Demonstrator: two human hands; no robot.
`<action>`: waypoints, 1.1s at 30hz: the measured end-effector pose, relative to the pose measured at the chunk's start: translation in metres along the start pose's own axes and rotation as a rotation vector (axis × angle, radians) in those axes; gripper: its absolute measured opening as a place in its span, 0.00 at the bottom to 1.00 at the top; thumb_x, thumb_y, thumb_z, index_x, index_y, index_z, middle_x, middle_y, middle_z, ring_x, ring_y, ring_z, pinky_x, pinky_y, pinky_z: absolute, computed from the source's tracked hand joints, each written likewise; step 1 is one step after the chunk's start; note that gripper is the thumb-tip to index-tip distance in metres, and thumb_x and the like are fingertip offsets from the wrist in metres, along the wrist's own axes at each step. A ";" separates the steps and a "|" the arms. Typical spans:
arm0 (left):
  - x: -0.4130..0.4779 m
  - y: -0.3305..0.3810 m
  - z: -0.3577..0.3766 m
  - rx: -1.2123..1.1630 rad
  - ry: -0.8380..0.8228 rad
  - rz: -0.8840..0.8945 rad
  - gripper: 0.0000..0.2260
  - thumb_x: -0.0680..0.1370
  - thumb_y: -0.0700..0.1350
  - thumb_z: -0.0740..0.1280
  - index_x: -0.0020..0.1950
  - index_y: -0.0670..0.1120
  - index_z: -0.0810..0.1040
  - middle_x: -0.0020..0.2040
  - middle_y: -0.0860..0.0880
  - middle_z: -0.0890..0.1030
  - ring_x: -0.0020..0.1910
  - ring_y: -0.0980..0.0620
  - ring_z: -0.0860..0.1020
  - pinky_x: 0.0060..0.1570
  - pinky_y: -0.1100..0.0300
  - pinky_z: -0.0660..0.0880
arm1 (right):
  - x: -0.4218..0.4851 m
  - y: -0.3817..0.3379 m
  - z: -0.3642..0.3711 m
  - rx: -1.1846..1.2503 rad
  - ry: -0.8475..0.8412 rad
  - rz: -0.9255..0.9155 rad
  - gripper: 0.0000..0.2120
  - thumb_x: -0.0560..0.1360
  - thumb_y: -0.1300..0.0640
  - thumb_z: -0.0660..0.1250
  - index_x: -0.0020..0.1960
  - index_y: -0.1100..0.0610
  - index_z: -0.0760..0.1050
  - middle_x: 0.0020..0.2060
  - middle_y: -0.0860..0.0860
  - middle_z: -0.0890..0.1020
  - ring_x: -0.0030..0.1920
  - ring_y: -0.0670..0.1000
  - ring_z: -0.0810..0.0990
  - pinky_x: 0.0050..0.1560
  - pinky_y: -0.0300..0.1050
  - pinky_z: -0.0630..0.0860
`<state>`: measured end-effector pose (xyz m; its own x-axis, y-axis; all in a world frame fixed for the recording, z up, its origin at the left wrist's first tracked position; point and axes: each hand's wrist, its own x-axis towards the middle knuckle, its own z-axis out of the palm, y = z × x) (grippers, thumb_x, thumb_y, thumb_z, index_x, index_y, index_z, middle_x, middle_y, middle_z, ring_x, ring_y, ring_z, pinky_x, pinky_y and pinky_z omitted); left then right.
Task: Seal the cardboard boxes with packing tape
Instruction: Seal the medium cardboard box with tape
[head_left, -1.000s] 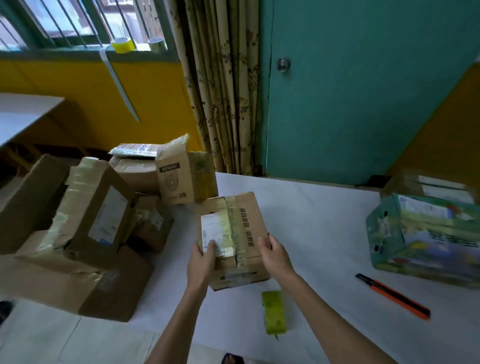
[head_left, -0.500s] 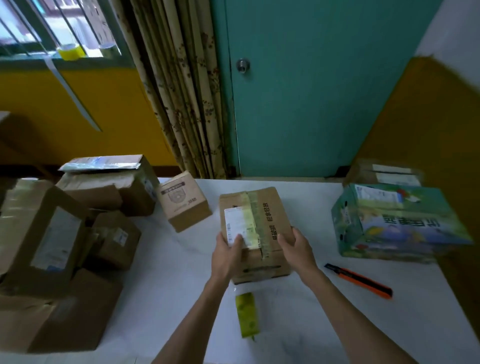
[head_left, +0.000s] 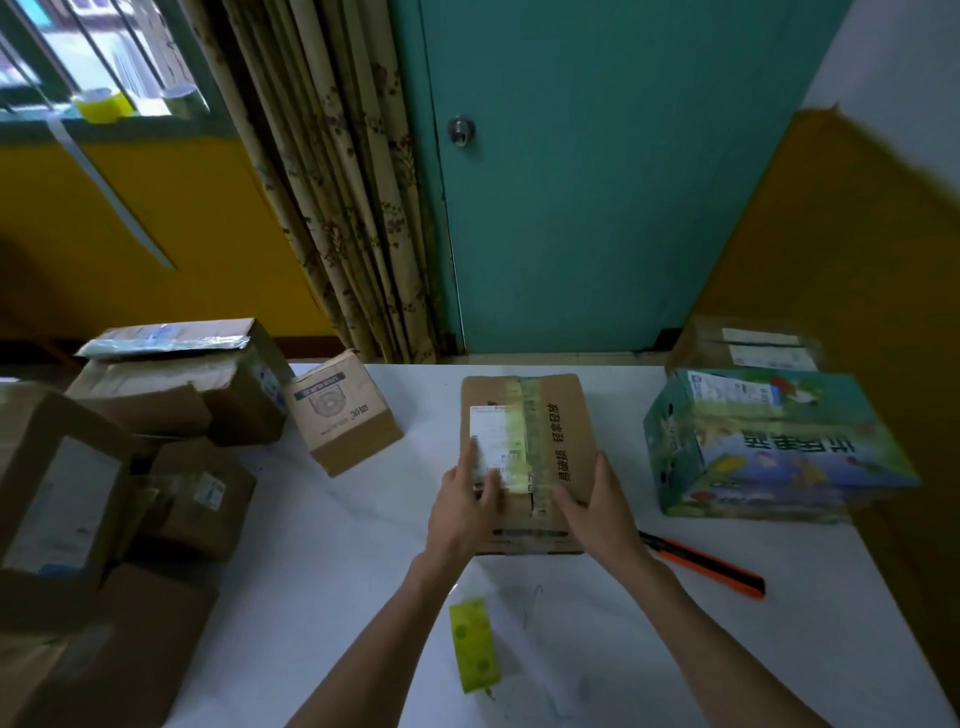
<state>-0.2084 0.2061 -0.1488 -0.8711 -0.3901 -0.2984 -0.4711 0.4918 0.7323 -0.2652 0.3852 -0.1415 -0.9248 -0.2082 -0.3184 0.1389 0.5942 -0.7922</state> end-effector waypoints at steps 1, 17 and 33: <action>0.001 0.001 -0.003 0.031 0.002 -0.008 0.29 0.82 0.63 0.55 0.82 0.59 0.52 0.72 0.45 0.71 0.63 0.46 0.77 0.59 0.45 0.79 | -0.002 -0.002 0.001 -0.068 -0.028 -0.027 0.43 0.76 0.44 0.70 0.79 0.56 0.49 0.76 0.53 0.60 0.74 0.53 0.64 0.69 0.47 0.67; 0.011 0.021 0.003 0.326 -0.132 -0.078 0.53 0.71 0.75 0.64 0.82 0.52 0.38 0.81 0.45 0.42 0.75 0.37 0.62 0.68 0.41 0.69 | -0.004 -0.014 -0.016 -0.684 -0.180 -0.194 0.59 0.69 0.27 0.64 0.80 0.60 0.36 0.79 0.59 0.36 0.79 0.56 0.50 0.74 0.51 0.63; 0.036 0.031 -0.041 0.619 -0.429 0.131 0.41 0.76 0.67 0.67 0.81 0.66 0.44 0.83 0.48 0.38 0.81 0.39 0.43 0.76 0.33 0.49 | -0.025 -0.010 -0.030 -0.839 -0.092 -0.368 0.29 0.75 0.30 0.58 0.59 0.54 0.71 0.56 0.51 0.67 0.56 0.51 0.69 0.53 0.45 0.73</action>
<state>-0.2487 0.1754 -0.1116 -0.8434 -0.0242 -0.5367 -0.2419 0.9091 0.3391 -0.2542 0.4075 -0.1103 -0.8230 -0.5355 -0.1893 -0.4943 0.8395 -0.2257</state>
